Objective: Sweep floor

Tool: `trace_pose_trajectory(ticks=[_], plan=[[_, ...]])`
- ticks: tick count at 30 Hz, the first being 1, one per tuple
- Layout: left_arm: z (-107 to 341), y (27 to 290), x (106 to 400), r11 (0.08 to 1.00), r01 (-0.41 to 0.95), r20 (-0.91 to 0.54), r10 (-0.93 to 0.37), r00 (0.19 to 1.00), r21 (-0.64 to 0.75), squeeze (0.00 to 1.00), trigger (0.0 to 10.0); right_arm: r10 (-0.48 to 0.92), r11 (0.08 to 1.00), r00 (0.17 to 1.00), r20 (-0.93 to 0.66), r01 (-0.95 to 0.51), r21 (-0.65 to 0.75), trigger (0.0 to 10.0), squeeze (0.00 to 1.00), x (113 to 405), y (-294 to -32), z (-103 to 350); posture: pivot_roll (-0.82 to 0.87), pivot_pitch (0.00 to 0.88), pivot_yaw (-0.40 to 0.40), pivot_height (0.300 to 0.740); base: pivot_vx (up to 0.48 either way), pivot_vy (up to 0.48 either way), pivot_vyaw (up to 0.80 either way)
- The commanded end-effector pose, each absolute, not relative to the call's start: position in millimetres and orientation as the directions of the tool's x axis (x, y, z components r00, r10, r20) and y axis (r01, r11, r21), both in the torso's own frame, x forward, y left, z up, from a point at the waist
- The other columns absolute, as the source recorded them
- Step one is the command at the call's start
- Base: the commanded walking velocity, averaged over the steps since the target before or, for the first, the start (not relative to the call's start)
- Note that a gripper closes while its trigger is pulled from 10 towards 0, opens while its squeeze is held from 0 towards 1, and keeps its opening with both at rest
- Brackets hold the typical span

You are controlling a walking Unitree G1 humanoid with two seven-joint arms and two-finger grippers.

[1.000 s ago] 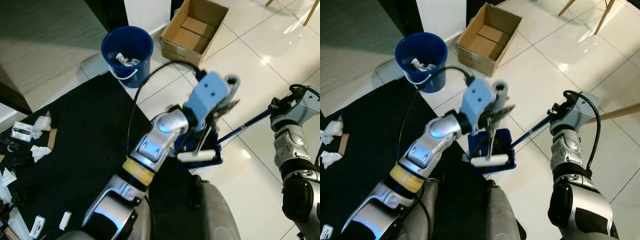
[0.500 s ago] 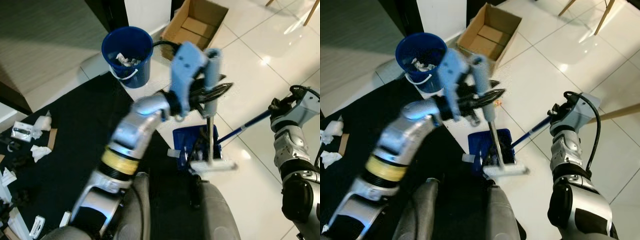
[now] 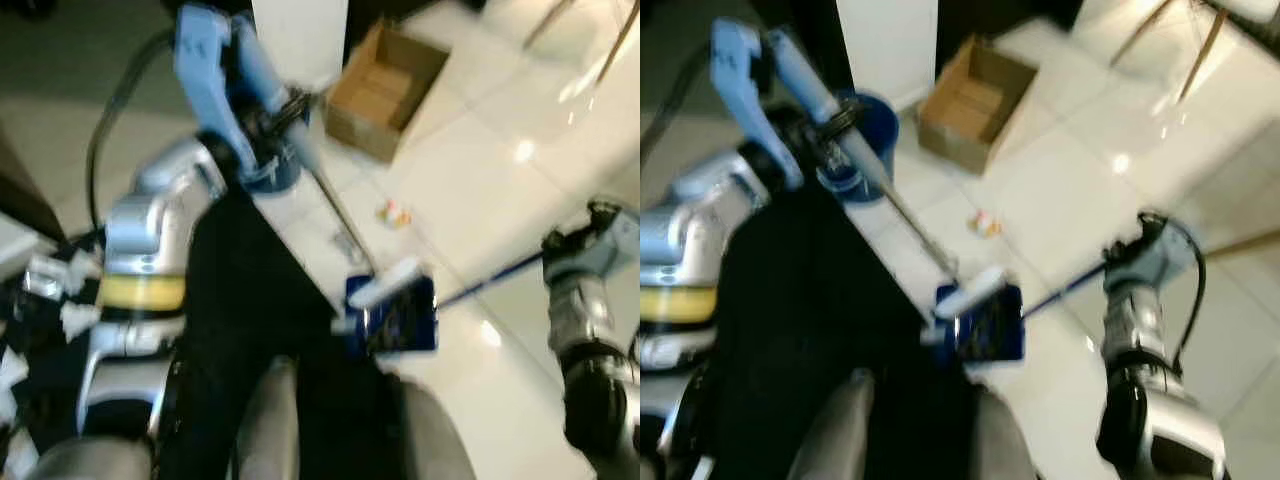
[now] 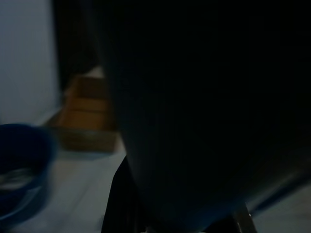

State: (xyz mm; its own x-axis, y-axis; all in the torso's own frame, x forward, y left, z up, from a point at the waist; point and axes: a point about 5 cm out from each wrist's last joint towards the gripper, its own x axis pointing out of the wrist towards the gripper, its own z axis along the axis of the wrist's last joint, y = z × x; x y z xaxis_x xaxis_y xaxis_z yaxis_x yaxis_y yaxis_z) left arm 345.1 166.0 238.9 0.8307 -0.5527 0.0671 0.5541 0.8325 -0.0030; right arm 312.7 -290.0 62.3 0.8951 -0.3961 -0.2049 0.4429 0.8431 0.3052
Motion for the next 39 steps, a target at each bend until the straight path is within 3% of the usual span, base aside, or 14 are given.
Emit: trace_pose_trajectory(ticks=[1,7,8,14,17,25,30,39], plan=[[227.3,173.4,344.6,0.859,0.512,0.025,-0.512,0.859,0.01,0.0,10.0,-0.422,0.813,0.877,-0.23,0.478,0.332,10.0,0.0,304.4,-296.0,54.9,0.07,0.073,-0.003,0.74,0.0,0.0,0.0],[194.5,194.4,347.8,0.927,0.321,-0.099,-0.307,0.946,0.192,0.0,10.0,-0.463,0.784,0.859,-0.219,0.512,0.352,10.0,0.0,293.3,-306.8,51.1,0.06,0.062,-0.003,0.74,0.0,0.0,0.0],[174.8,199.8,349.0,0.946,0.243,-0.151,-0.214,0.965,0.216,0.0,10.0,-0.472,0.782,0.851,-0.231,0.525,0.336,10.0,0.0,288.1,-309.1,46.9,0.05,0.06,0.005,0.74,0.0,0.0,0.0],[157.2,204.7,349.1,0.962,0.168,-0.177,-0.131,0.975,0.215,0.0,10.0,-0.496,0.77,0.835,-0.239,0.55,0.324,10.0,0.0,281.1,-315.6,43.9,0.04,0.06,0.009,0.74,0.0,0.0,0.0],[138.5,214.5,347.3,0.953,0.101,-0.237,-0.032,0.971,0.285,0.0,10.0,-0.514,0.765,0.828,-0.225,0.561,0.316,10.0,0.0,278.2,-324.9,47.8,0.03,0.064,0.021,0.74,0.0,0.0,0.0],[123.3,201.8,344.9,0.976,0.061,-0.216,-0.015,0.976,0.208,0.0,10.0,-0.503,0.791,0.839,-0.21,0.544,0.281,10.0,0.0,279.8,-330.3,53.8,0.03,0.094,0.027,0.74,0.0,0.0,0.0],[118.0,184.9,351.9,0.992,-0.003,-0.164,0.023,0.986,0.123,0.0,10.0,-0.439,0.839,0.872,-0.217,0.485,0.248,10.0,0.0,291.9,-313.4,54.3,0.05,0.173,0.025,0.74,0.0,0.0,0.0],[128.9,165.6,362.6,0.995,0.045,-0.086,-0.037,0.996,0.091,0.0,10.0,-0.369,0.869,0.904,-0.216,0.418,0.265,10.0,0.0,312.9,-288.9,61.5,0.06,0.253,0.016,0.74,0.0,0.0,0.0]])
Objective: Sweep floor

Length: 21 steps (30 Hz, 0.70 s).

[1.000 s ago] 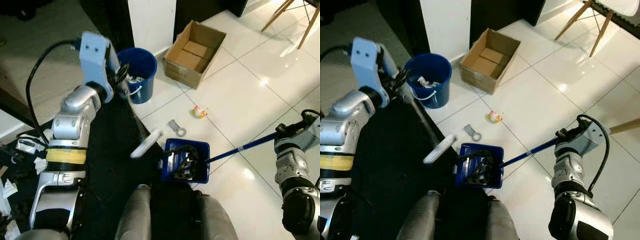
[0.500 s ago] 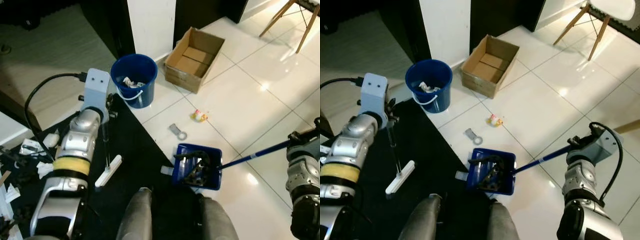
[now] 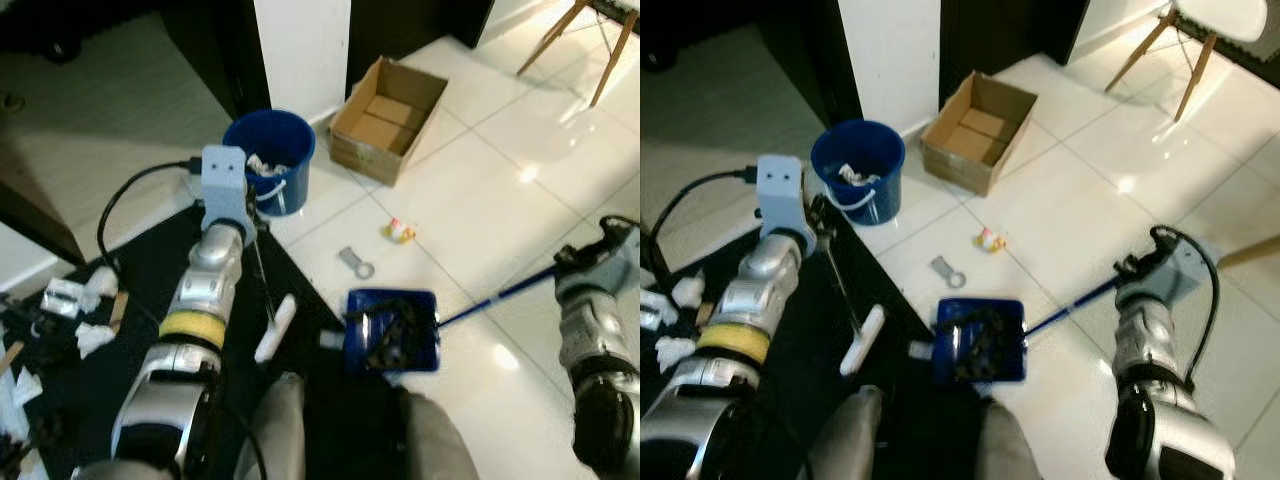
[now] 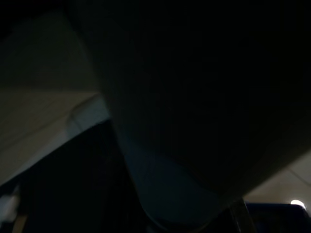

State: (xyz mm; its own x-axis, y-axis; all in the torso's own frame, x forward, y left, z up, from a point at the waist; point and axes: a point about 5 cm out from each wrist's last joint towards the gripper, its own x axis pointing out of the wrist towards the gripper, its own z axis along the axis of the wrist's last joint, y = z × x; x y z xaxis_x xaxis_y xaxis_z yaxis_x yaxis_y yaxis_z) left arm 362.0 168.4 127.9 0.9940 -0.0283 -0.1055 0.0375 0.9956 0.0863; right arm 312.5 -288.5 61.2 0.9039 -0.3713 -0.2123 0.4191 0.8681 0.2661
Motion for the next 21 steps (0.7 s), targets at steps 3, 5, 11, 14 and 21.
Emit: trace_pose_trajectory(ticks=[3,5,11,14,21], plan=[[129.7,159.1,363.0,0.994,0.067,-0.058,-0.062,0.996,0.087,0.0,10.0,-0.352,0.875,0.912,-0.212,0.401,0.273,10.0,0.0,318.4,-281.6,64.0,0.07,0.287,0.015,0.74,0.0,0.0,0.0],[127.6,155.3,362.7,0.993,0.077,-0.058,-0.072,0.996,0.085,0.0,10.0,-0.339,0.878,0.916,-0.214,0.39,0.278,10.0,0.0,321.3,-276.2,64.2,0.07,0.306,0.015,0.74,0.0,0.0,0.0],[119.2,147.4,362.7,0.985,0.075,-0.11,-0.058,0.992,0.153,0.0,10.0,-0.296,0.895,0.928,-0.225,0.352,0.275,10.0,0.0,326.8,-261.2,62.6,0.09,0.342,0.017,0.74,0.0,0.0,0.0],[120.9,152.2,364.3,0.981,0.05,-0.113,-0.029,0.993,0.189,0.0,10.0,-0.283,0.902,0.932,-0.225,0.339,0.267,10.0,0.0,328.4,-258.9,63.4,0.1,0.348,0.015,0.74,0.0,0.0,0.0],[130.7,176.2,368.6,0.969,-0.065,-0.097,0.09,0.991,0.239,0.0,10.0,-0.285,0.908,0.934,-0.215,0.335,0.251,10.0,0.0,328.5,-267.3,67.9,0.1,0.339,0.015,0.74,0.0,0.0,0.0]])
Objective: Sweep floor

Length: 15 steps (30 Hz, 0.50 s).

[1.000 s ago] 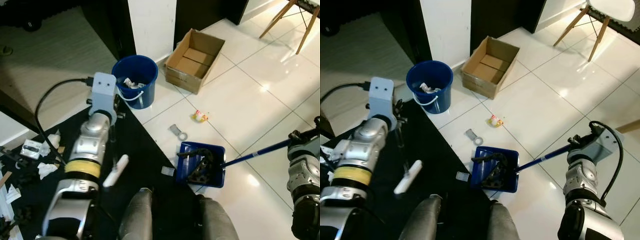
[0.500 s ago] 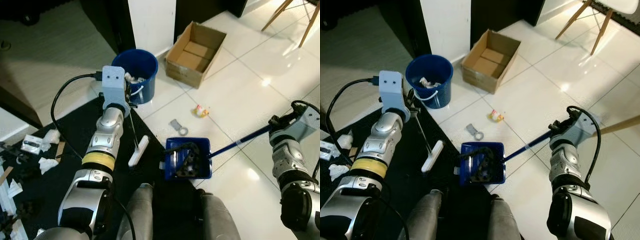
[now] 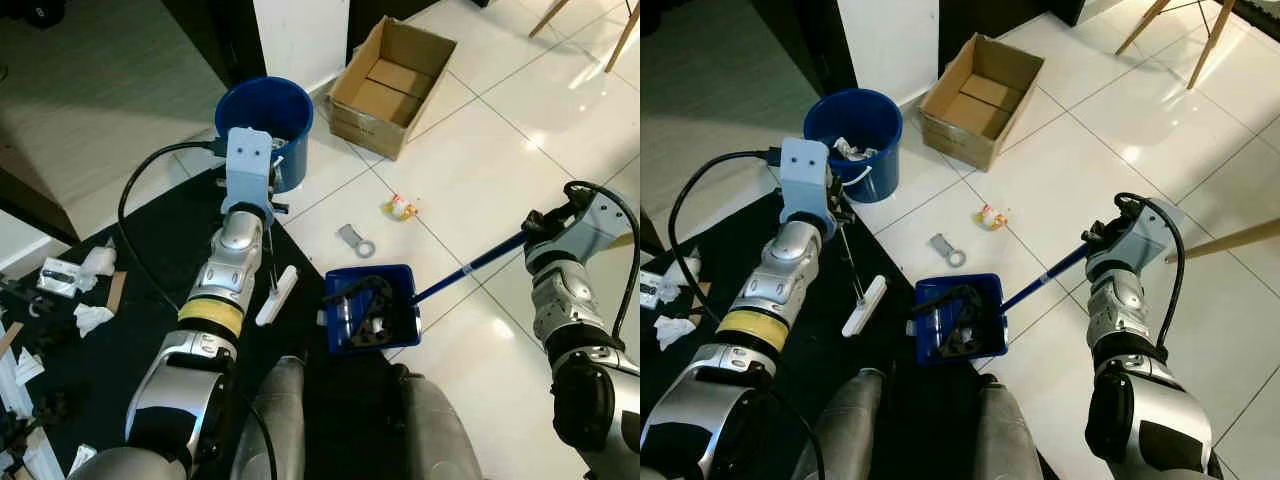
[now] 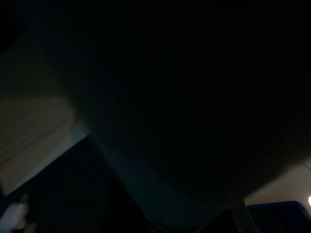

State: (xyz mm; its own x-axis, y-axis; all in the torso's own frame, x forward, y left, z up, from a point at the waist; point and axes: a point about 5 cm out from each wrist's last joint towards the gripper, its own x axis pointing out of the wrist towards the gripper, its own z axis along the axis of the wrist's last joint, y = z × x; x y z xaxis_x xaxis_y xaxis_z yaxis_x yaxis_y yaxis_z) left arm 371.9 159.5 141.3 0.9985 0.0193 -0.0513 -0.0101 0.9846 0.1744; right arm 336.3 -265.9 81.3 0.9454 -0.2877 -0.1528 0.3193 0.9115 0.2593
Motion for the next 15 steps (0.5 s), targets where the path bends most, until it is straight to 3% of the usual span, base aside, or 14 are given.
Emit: trace_pose_trajectory(ticks=[1,7,15], plan=[[130.7,176.2,368.6,0.969,-0.065,-0.097,0.09,0.991,0.239,0.0,10.0,-0.285,0.908,0.934,-0.215,0.335,0.251,10.0,0.0,328.5,-267.3,67.9,0.1,0.339,0.015,0.74,0.0,0.0,0.0],[130.5,189.4,368.2,0.958,-0.166,-0.114,0.196,0.974,0.232,0.0,10.0,-0.311,0.908,0.927,-0.209,0.354,0.223,10.0,0.0,325.0,-281.1,71.0,0.1,0.329,0.021,0.74,0.0,0.0,0.0],[117.7,134.7,359.6,0.984,-0.171,-0.188,0.176,0.966,0.045,0.0,10.0,-0.298,0.914,0.933,-0.202,0.34,0.221,10.0,0.0,328.5,-274.1,72.1,0.11,0.318,0.027,0.74,0.0,0.0,0.0]])
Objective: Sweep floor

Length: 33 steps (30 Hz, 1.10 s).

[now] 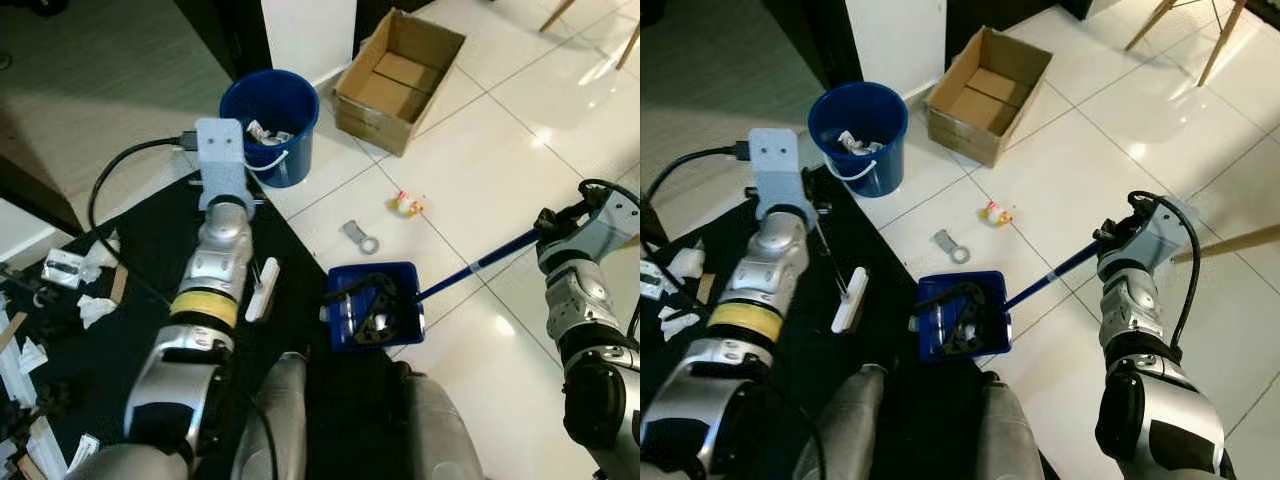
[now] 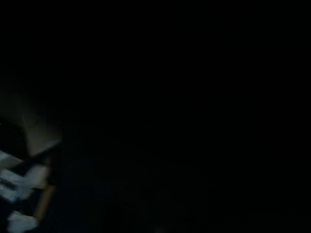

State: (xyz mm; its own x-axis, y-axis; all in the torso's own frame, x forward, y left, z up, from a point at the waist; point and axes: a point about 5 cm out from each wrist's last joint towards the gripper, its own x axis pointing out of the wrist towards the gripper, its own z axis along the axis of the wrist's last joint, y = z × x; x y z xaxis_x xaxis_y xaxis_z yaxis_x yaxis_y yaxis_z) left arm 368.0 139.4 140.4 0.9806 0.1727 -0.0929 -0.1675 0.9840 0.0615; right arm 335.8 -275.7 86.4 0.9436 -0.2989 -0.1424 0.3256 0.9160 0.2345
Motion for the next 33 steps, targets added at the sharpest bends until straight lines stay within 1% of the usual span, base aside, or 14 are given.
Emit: trace_pose_trajectory(ticks=[1,5,6,7,8,9,11,14,15,20,23,27,30,33], plan=[[117.7,134.7,359.6,0.984,-0.171,-0.188,0.176,0.966,0.045,0.0,10.0,-0.298,0.914,0.933,-0.202,0.34,0.221,10.0,0.0,328.5,-274.1,72.1,0.11,0.318,0.027,0.74,0.0,0.0,0.0],[122.9,72.5,357.6,0.988,-0.1,-0.219,0.071,0.973,-0.122,0.0,10.0,-0.27,0.922,0.939,-0.215,0.316,0.223,10.0,0.0,329.7,-264.0,67.8,0.1,0.324,0.03,0.74,0.0,0.0,0.0],[125.1,63.1,357.3,0.986,-0.089,-0.228,0.055,0.972,-0.143,0.0,10.0,-0.266,0.923,0.939,-0.217,0.313,0.224,10.0,0.0,329.8,-262.5,67.1,0.1,0.324,0.03,0.74,0.0,0.0,0.0],[133.3,43.1,356.4,0.981,-0.056,-0.233,0.011,0.973,-0.185,0.0,10.0,-0.26,0.925,0.941,-0.219,0.307,0.223,10.0,0.0,329.6,-260.1,65.7,0.1,0.326,0.032,0.74,0.0,0.0,0.0],[133.3,43.1,356.4,0.981,-0.056,-0.233,0.011,0.973,-0.185,0.0,10.0,-0.26,0.925,0.941,-0.219,0.307,0.223,10.0,0.0,329.6,-260.1,65.7,0.1,0.326,0.032,0.74,0.0,0.0,0.0],[140.8,30.4,355.7,0.977,-0.033,-0.224,-0.015,0.974,-0.208,0.0,10.0,-0.258,0.926,0.941,-0.22,0.306,0.223,10.0,0.0,329.4,-259.2,65.0,0.1,0.33,0.035,0.74,0.0,0.0,0.0],[143.7,26.5,355.3,0.976,-0.03,-0.221,-0.019,0.975,-0.215,0.0,10.0,-0.258,0.926,0.941,-0.221,0.306,0.223,10.0,0.0,329.4,-259.1,64.9,0.1,0.33,0.035,0.74,0.0,0.0,0.0],[168.7,-3.3,355.7,0.95,-0.002,-0.207,-0.065,0.976,-0.311,0.0,10.0,-0.258,0.925,0.939,-0.225,0.308,0.224,10.0,0.0,327.7,-259.0,62.7,0.11,0.33,0.037,0.74,0.0,0.0,0.0],[168.7,-3.3,355.7,0.95,-0.002,-0.207,-0.065,0.976,-0.311,0.0,10.0,-0.258,0.925,0.939,-0.225,0.308,0.224,10.0,0.0,327.7,-259.0,62.7,0.11,0.33,0.037,0.74,0.0,0.0,0.0],[214.5,-40.7,355.3,0.876,-0.005,-0.224,-0.118,0.967,-0.482,0.0,10.0,-0.259,0.924,0.938,-0.232,0.31,0.223,10.0,0.0,325.3,-258.8,59.5,0.11,0.325,0.039,0.74,0.0,0.0,0.0],[230.5,-52.6,353.4,0.854,0.029,-0.203,-0.157,0.967,-0.519,0.0,10.0,-0.26,0.923,0.937,-0.234,0.312,0.224,10.0,0.0,325.0,-258.6,59.0,0.11,0.323,0.039,0.74,0.0,0.0,0.0],[243.9,-58.7,352.9,0.828,0.033,-0.201,-0.174,0.964,-0.56,0.0,10.0,-0.262,0.922,0.937,-0.233,0.314,0.225,10.0,0.0,325.0,-258.8,59.2,0.11,0.321,0.04,0.74,0.0,0.0,0.0],[253.7,-58.6,355.0,0.817,0.034,-0.186,-0.171,0.967,-0.576,0.0,10.0,-0.263,0.922,0.937,-0.231,0.314,0.225,10.0,0.0,325.4,-259.4,59.9,0.1,0.316,0.038,0.74,0.0,0.0,0.0],[274.4,-48.6,363.9,0.792,0.038,-0.146,-0.159,0.977,-0.609,0.0,10.0,-0.265,0.921,0.938,-0.225,0.315,0.227,10.0,0.0,327.2,-260.8,62.9,0.1,0.313,0.035,0.74,0.0,0.0,0.0]])
